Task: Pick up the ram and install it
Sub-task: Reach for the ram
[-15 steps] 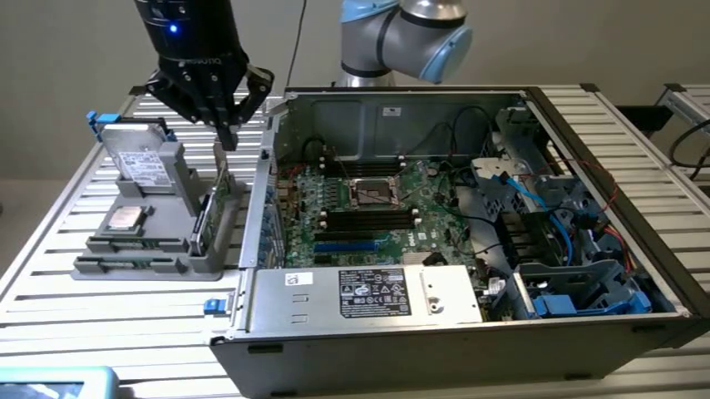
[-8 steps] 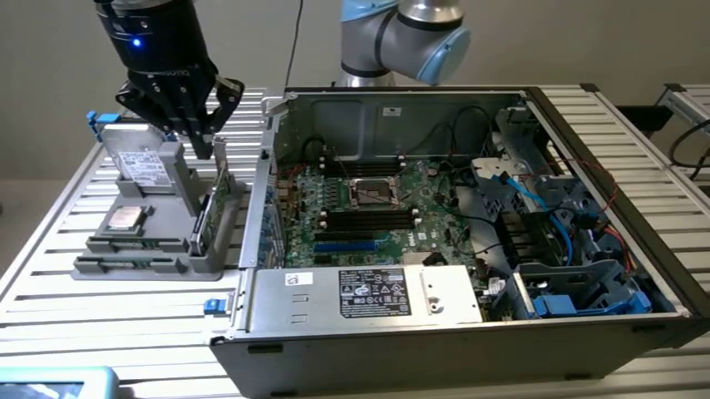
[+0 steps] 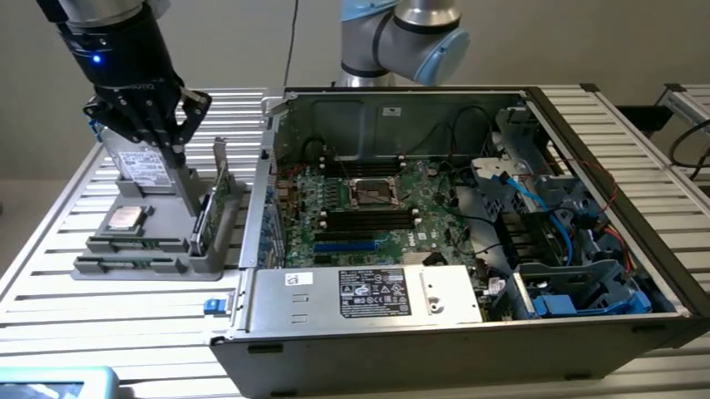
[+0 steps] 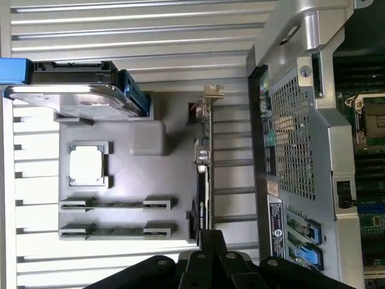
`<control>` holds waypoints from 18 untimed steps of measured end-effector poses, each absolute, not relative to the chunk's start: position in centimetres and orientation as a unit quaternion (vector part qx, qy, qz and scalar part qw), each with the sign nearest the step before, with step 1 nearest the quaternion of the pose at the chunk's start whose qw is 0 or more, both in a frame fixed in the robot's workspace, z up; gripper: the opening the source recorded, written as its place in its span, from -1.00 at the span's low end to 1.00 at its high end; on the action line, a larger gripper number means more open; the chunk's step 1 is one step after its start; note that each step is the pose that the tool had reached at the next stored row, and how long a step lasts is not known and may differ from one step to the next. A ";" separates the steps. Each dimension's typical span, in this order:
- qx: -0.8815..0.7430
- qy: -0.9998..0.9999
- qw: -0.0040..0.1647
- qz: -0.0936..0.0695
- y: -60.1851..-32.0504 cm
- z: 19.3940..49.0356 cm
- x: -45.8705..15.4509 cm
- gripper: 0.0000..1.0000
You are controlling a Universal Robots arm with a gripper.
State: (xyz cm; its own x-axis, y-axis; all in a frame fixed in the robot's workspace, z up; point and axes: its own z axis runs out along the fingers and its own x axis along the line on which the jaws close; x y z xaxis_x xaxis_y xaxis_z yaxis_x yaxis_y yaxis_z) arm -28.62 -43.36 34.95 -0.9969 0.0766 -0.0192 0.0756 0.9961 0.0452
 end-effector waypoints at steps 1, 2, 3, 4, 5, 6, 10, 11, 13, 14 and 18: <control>0.038 0.999 0.010 0.022 -43.4 34.8 -29.1 -0.79; 0.038 0.999 0.010 0.022 -43.4 34.6 -29.5 -0.79; 0.038 0.999 0.010 0.022 -43.4 34.4 -30.0 -0.79; 0.038 0.999 0.010 0.022 -43.5 34.2 -30.4 -0.79; 0.038 0.999 0.010 0.022 -43.5 34.0 -30.9 -0.79; 0.038 0.999 0.010 0.022 -43.5 33.9 -31.3 -0.79; 0.038 0.999 0.010 0.022 -43.6 33.1 -33.1 -0.79; 0.038 0.999 0.010 0.022 -43.7 33.0 -33.5 -0.79; 0.038 0.999 0.010 0.022 -43.8 32.6 -34.3 -0.79; 0.038 0.999 0.010 0.022 -43.8 32.5 -34.7 -0.79; 0.038 0.999 0.010 0.022 -44.0 31.8 -36.2 -0.79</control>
